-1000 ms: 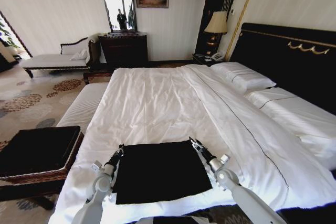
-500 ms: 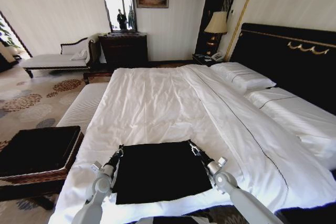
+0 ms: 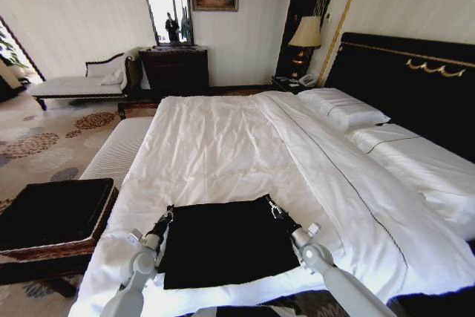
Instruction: Fold the clothes on the bed and place them into the basket.
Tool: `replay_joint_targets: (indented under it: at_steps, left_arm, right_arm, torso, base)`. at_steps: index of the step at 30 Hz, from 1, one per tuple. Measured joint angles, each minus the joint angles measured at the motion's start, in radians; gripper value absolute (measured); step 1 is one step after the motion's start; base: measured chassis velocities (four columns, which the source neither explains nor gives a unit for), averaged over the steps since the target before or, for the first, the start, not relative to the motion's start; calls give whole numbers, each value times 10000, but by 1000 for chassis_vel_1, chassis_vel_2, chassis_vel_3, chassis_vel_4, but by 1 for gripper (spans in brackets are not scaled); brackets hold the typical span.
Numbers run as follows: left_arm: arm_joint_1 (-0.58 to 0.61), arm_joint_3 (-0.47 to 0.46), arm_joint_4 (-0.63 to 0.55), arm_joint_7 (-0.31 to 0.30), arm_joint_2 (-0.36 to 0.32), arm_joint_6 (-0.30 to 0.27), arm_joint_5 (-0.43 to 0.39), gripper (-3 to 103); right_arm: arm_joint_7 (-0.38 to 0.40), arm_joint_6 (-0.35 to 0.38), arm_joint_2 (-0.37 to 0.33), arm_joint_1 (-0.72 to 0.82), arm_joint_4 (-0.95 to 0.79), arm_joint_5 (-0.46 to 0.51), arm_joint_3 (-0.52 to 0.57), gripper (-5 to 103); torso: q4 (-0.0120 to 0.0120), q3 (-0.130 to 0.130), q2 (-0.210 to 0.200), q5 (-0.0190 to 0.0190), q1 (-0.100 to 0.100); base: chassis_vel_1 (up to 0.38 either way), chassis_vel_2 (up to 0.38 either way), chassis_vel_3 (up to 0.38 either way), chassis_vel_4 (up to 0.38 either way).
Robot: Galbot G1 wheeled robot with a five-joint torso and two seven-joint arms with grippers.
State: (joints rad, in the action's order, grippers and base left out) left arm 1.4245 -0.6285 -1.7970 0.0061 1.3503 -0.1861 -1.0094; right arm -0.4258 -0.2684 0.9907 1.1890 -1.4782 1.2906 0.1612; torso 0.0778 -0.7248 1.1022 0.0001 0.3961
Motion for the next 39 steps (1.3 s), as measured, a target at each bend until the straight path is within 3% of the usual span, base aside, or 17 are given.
replay_joint_targets:
  at_steps: [9, 14, 24, 34, 37, 39]
  left_arm:
    - [337, -584, -1863, 159, 213, 93, -1409, 1]
    - [447, -938, -3205, 134, -119, -1, -1983, 1]
    - [886, -1792, -5011, -23, -478, -91, -2652, 1]
    - [2033, -2161, -6402, -210, -328, -8, -2247, 1]
    - [2807, -2074, -6971, -378, -224, 93, -1926, 1]
    - [3368, -2081, -7111, -782, -440, 68, -1942, 1]
  right_arm:
    - [76, -584, 33, 511, -2062, 526, 692, 0]
    - [475, -984, -98, 415, -3301, 531, 929, 0]
    - [548, -1170, -461, 769, -4878, 357, 1572, 0]
    - [727, -1405, -325, 2214, -6427, -636, 2847, 0]
    - [939, -1507, -197, 3045, -7092, -1170, 3497, 0]
    - [1564, -1582, 25, 4218, -7972, -1863, 4549, 0]
  torso:
    - [0, 0, 0, -2, 0]
    - [0, 0, 0, -2, 0]
    - [1, 0, 0, -1, 0]
    - [1, 1, 0, -1, 0]
    - [-6, 1, 1, 2, -1]
    - [4, 2, 2, -1, -2]
  base:
    - [0, 0, 0, 0]
    - [0, 0, 0, 0]
    - [0, 0, 0, 0]
    - [0, 0, 0, 0]
    - [0, 0, 0, 0]
    - [0, 0, 0, 0]
